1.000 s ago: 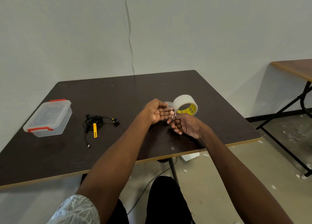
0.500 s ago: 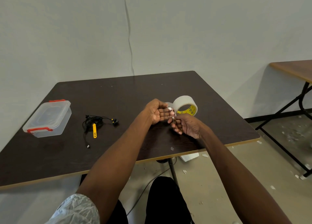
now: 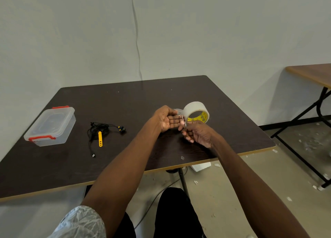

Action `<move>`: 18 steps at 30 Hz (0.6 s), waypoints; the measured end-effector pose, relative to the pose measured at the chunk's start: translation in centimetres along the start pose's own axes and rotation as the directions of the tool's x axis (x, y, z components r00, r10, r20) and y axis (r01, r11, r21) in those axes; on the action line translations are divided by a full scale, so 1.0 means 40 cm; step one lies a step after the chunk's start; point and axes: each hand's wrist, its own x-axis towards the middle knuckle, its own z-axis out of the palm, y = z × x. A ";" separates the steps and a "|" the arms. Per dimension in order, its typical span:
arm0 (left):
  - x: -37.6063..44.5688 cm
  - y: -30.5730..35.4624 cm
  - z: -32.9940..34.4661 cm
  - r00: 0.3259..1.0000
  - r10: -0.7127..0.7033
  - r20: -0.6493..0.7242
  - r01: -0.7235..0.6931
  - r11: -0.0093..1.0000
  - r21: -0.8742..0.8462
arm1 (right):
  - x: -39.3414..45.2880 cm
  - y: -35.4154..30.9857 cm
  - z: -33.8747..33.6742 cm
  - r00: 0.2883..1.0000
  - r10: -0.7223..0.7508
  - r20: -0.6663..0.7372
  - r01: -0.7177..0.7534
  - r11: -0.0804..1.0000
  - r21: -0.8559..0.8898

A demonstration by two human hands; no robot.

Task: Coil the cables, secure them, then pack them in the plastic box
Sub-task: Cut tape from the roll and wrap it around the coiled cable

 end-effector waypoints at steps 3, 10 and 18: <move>0.000 0.001 0.000 1.000 -0.001 0.000 0.001 1.000 -0.002 | 0.000 0.002 0.000 1.000 -0.004 -0.013 0.004 1.000 0.002; -0.002 0.003 0.001 1.000 -0.003 0.005 0.003 1.000 0.005 | 0.001 0.004 -0.002 0.999 -0.031 -0.040 0.032 0.999 0.023; -0.004 0.003 0.000 1.000 -0.006 0.003 0.006 1.000 0.027 | 0.000 0.010 0.001 0.997 -0.051 -0.066 0.054 0.997 0.048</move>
